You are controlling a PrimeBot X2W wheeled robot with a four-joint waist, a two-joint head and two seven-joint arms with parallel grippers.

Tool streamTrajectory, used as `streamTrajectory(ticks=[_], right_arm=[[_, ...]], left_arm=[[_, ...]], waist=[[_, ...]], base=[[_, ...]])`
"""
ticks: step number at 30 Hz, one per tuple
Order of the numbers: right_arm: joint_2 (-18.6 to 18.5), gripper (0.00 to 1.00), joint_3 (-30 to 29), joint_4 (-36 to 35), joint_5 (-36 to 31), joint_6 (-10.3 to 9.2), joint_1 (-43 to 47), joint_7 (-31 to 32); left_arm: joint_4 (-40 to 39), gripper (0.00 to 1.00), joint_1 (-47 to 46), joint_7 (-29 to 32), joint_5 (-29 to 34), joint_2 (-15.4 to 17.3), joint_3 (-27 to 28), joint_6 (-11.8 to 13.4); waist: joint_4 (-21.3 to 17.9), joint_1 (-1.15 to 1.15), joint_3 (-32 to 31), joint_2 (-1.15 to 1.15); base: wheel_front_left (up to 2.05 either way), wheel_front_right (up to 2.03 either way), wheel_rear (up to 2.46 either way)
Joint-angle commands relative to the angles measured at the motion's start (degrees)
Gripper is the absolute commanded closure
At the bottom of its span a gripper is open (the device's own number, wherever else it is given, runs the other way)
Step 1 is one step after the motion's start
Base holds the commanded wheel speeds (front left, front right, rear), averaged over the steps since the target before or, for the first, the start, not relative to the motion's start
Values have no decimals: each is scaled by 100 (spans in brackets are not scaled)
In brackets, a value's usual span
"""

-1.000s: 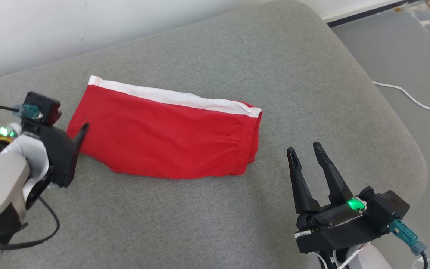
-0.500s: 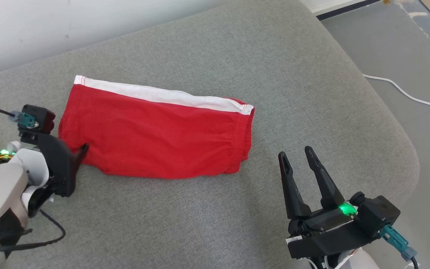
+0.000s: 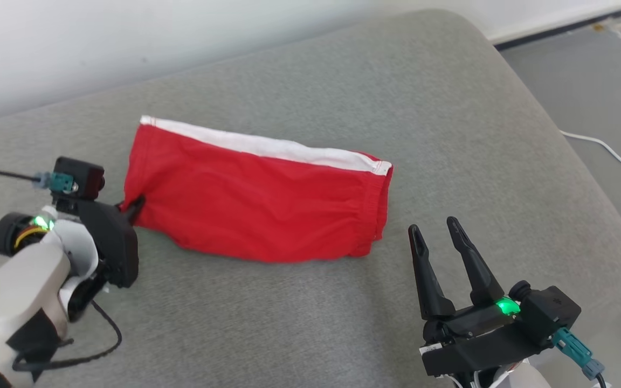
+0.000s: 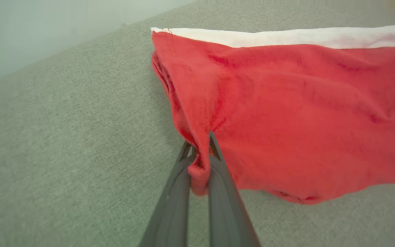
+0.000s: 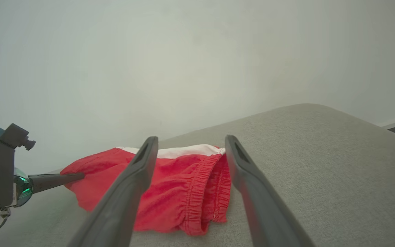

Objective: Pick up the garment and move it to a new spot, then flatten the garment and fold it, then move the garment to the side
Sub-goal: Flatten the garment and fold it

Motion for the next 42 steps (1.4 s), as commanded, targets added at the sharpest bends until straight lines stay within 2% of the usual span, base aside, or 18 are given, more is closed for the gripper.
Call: streamTrajectory(ticks=[1,9,18,25,26,27,31,34,39,42], right_arm=[[-32,0,-32,13,-43,-14,90,-7],[-53,0,-214,29,-74,-14,316,-6],[-20,0,-544,26,-101,-14,734,-6],[-27,0,-723,47,-152,-14,899,-6],[-19,0,-715,58,-164,-14,904,-7],[-15,0,-714,70,-163,-14,909,-7],[-34,0,-755,84,-166,-14,923,-7],[-27,0,-824,62,-173,-14,947,-6],[7,0,-938,15,-207,-14,1008,-6],[8,0,-979,12,-207,-14,1015,-7]], left_arm=[[-40,100,227,-126,-64,-6,32,29],[-650,100,1003,-638,-276,79,162,340],[-1980,100,2357,-1242,-652,204,304,1124],[-2437,98,2799,-1408,-607,172,211,1497],[-2424,37,2814,-1469,-567,144,220,1532],[-2415,0,2835,-1524,-526,111,214,1556],[-2409,0,2912,-1799,-395,-10,437,1650],[-2470,0,2999,-1881,-41,-45,722,1826],[-3029,0,3429,-1883,1074,-172,2006,2077],[-3379,0,3747,-1885,1699,-308,2740,2100]], waist=[[285,0,-246,0],[627,0,-498,0],[988,0,-681,0],[1240,0,-742,0],[1265,0,-758,0],[1283,0,-776,0],[1355,0,-845,0],[1418,0,-897,0],[1539,0,-971,0],[1606,0,-1015,0]], base=[[0,0,0],[0,0,0],[0,0,0],[0,0,0],[0,0,0],[0,0,0],[0,0,0],[0,0,0],[0,0,0],[0,0,0]])
